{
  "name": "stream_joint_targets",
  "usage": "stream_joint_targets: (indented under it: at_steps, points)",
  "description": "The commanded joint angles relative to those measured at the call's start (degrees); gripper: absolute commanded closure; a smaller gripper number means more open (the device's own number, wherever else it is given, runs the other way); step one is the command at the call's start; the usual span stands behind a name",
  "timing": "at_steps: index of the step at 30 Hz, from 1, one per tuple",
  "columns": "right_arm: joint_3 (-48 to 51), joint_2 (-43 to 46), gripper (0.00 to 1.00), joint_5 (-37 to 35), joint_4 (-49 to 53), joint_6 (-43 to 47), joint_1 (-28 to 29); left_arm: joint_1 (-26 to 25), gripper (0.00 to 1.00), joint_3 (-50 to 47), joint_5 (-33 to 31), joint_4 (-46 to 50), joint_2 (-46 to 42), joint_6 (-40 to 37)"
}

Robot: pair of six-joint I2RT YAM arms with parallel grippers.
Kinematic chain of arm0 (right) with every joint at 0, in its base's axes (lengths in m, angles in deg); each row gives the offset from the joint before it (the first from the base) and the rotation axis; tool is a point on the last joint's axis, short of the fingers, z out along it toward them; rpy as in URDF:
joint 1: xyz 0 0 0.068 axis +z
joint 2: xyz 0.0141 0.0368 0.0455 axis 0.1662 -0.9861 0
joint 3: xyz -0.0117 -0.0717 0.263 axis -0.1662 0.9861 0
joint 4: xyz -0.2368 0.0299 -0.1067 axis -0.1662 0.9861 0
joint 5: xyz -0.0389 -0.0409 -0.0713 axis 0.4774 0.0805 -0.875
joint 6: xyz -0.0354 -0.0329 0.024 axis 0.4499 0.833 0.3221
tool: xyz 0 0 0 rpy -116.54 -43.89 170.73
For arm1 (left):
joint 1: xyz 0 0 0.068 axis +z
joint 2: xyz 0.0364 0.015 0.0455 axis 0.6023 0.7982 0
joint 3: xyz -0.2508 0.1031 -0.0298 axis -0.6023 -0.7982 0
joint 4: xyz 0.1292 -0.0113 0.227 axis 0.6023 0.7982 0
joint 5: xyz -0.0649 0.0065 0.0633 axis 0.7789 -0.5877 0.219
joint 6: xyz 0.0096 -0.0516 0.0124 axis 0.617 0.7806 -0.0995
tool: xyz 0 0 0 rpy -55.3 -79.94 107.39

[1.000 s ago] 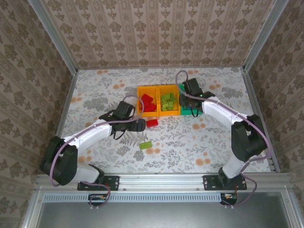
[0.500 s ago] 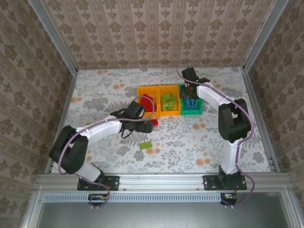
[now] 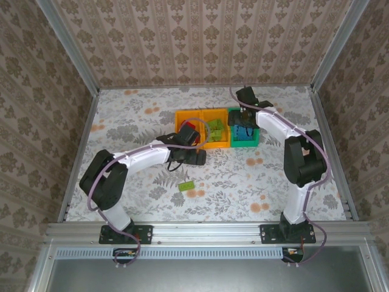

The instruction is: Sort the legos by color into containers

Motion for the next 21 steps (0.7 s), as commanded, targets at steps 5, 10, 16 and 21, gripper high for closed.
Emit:
stream_joint_targets:
  at_steps: [5,10,16,21]
  points:
    - [8.5,10.7,0.15,3.0,-7.3,-2.9,0.5,-1.2,0.0,5.3,-2.3,3.9,5.6,6.3]
    - [13.6,14.7,0.15,3.4,-9.9,-3.1,1.1,-1.1,0.0,8.1,-3.0,4.2,8.5,8.5]
    - [18.5,17.3,0.14,2.9,-13.0,-3.4,1.1,-1.1,0.0,10.0,-3.4,5.3,11.1,9.7]
    - [19.2,18.0,0.13,1.7,-12.0,-2.0,1.1,-1.2,0.0,10.6,-2.8,5.2,12.3,10.2]
